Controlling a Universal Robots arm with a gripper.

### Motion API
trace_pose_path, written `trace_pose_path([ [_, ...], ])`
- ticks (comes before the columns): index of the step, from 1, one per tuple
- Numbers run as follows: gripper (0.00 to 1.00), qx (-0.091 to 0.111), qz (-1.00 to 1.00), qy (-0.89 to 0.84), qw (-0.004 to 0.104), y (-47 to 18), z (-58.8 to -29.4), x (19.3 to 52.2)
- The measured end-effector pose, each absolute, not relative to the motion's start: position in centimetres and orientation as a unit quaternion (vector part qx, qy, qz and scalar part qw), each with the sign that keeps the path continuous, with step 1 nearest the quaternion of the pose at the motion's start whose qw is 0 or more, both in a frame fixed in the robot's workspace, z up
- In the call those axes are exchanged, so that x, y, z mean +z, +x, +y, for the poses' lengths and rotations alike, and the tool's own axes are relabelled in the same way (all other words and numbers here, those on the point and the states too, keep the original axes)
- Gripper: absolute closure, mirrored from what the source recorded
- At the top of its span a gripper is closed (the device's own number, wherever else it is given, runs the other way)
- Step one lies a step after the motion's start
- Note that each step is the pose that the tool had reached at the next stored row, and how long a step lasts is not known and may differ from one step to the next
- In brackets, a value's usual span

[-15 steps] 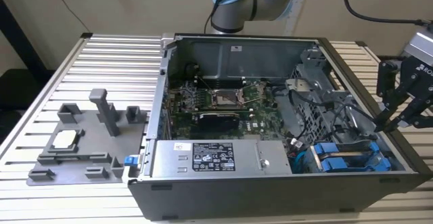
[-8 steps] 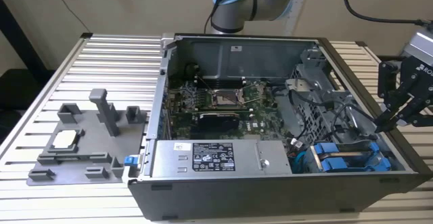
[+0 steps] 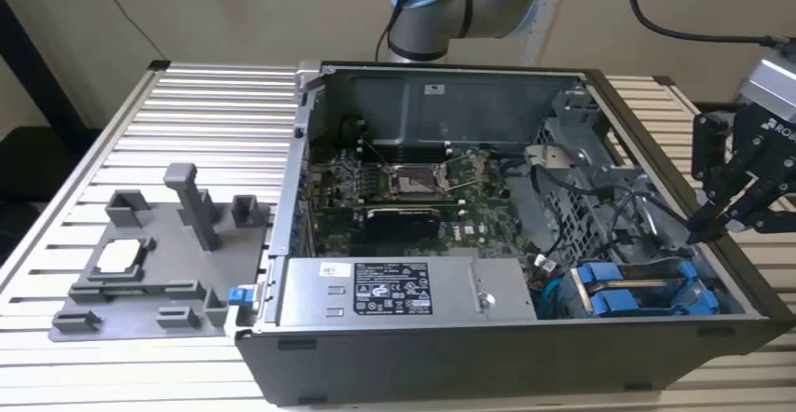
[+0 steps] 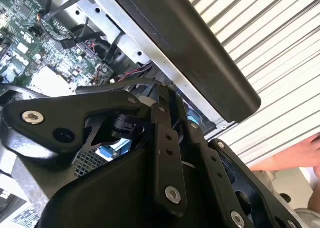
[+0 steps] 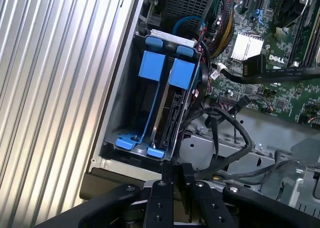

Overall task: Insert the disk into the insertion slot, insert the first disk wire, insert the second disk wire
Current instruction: 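Insert the first disk wire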

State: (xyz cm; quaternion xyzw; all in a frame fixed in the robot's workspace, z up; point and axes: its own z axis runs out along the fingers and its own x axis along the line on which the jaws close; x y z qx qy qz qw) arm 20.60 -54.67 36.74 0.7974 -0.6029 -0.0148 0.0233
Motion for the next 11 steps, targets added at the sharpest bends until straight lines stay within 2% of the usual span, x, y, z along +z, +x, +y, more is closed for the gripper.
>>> trace_pose_path([
  [11, 0.81, -0.015, -0.611, 0.791, 0.023, 19.47, -54.99, 36.75],
])
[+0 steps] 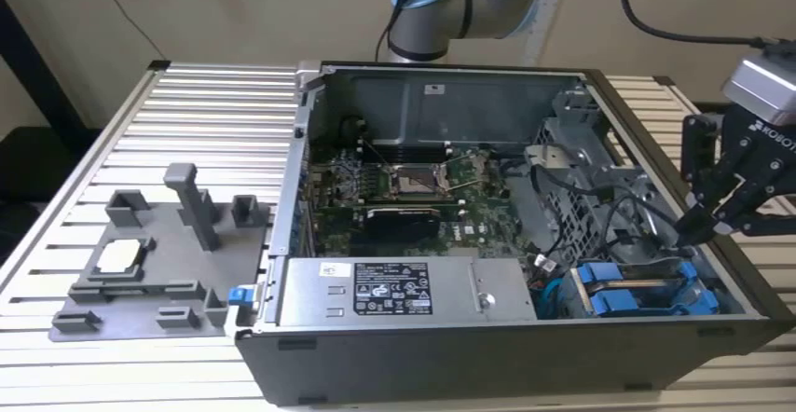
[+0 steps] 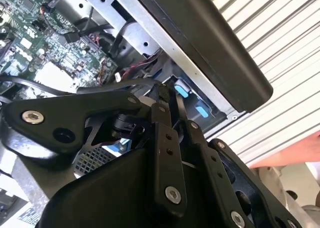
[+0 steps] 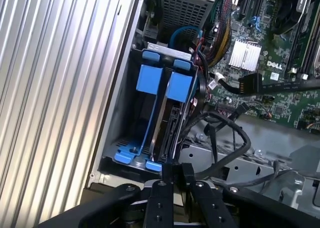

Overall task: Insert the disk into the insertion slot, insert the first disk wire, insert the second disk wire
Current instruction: 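Insert the first disk wire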

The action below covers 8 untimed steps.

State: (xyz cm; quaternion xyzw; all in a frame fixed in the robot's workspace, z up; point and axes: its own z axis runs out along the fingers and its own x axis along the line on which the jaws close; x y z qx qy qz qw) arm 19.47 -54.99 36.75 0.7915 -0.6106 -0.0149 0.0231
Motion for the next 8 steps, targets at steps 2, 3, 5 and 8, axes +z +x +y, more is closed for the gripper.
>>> trace_pose_path([
  [2, 0.81, -0.015, -0.613, 0.79, 0.023, 19.45, -55.07, 36.75],
  [3, 0.81, -0.015, -0.618, 0.786, 0.023, 19.45, -55.06, 36.75],
  [5, 0.81, -0.016, -0.631, 0.776, 0.023, 19.45, -55.07, 36.73],
  [8, 0.81, -0.016, -0.647, 0.762, 0.022, 19.43, -55.07, 36.71],
])
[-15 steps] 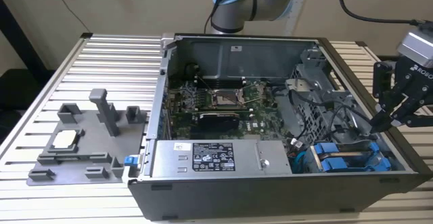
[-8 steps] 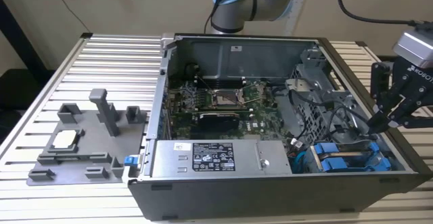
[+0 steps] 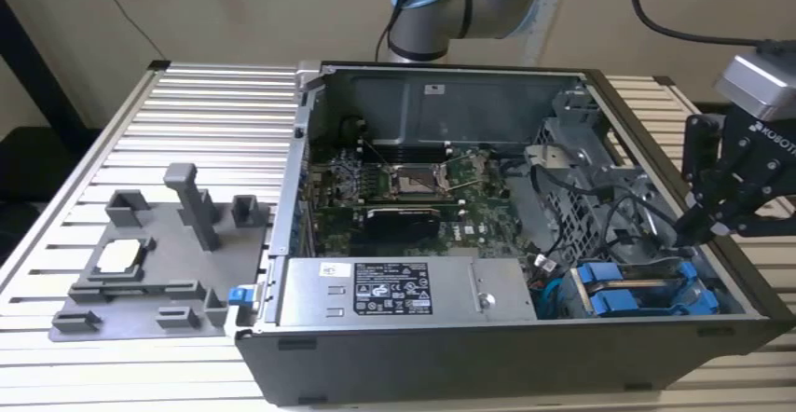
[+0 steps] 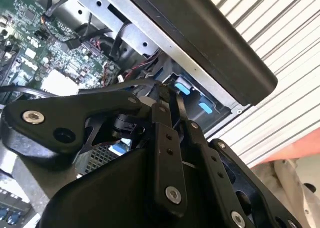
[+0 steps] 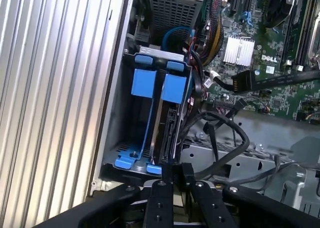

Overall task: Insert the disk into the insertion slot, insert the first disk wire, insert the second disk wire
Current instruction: 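Insert the first disk wire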

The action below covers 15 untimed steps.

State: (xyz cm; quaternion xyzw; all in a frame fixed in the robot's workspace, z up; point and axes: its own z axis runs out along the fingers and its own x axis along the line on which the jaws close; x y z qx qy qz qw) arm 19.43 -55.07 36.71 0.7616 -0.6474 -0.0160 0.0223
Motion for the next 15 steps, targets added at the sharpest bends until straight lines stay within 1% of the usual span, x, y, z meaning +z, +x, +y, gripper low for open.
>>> trace_pose_path([
  [10, 0.81, -0.017, -0.665, 0.747, 0.022, 19.12, -55.23, 36.69],
  [15, 0.81, -0.018, -0.666, 0.746, 0.021, 18.99, -55.97, 36.68],
])
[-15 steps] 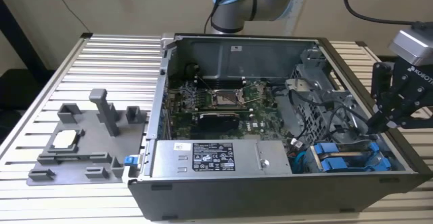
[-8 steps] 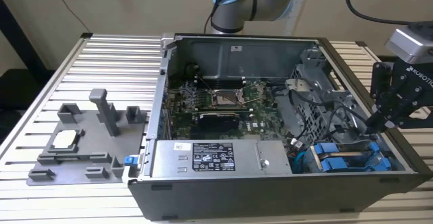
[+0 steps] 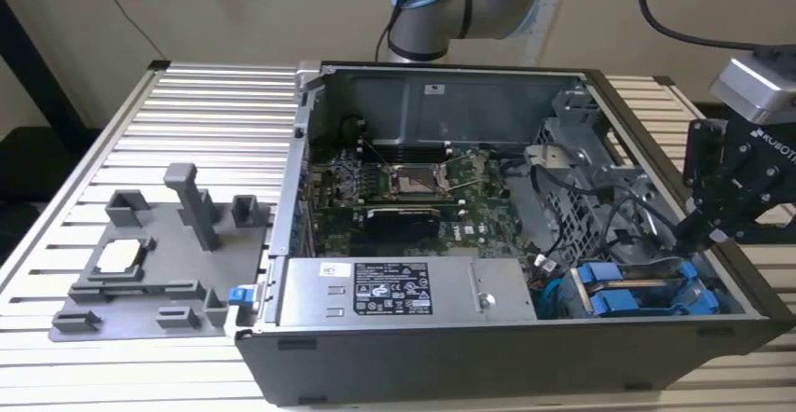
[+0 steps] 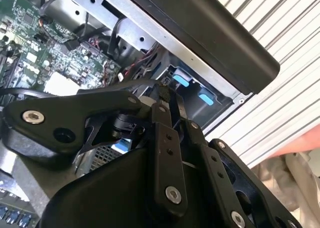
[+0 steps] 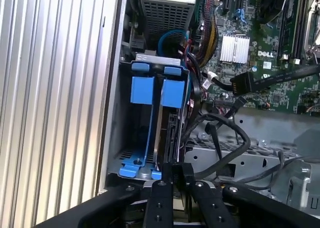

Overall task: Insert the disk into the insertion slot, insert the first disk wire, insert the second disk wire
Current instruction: 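Insert the first disk wire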

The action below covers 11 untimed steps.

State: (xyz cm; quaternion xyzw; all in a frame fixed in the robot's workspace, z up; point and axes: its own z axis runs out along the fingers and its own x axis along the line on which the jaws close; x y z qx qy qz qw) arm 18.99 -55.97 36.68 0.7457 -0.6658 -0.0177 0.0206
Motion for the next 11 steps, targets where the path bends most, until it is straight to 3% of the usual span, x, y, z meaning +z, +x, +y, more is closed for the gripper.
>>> trace_pose_path([
  [11, 0.81, -0.019, -0.67, 0.741, 0.02, 17.8, -56.4, 36.5],
])
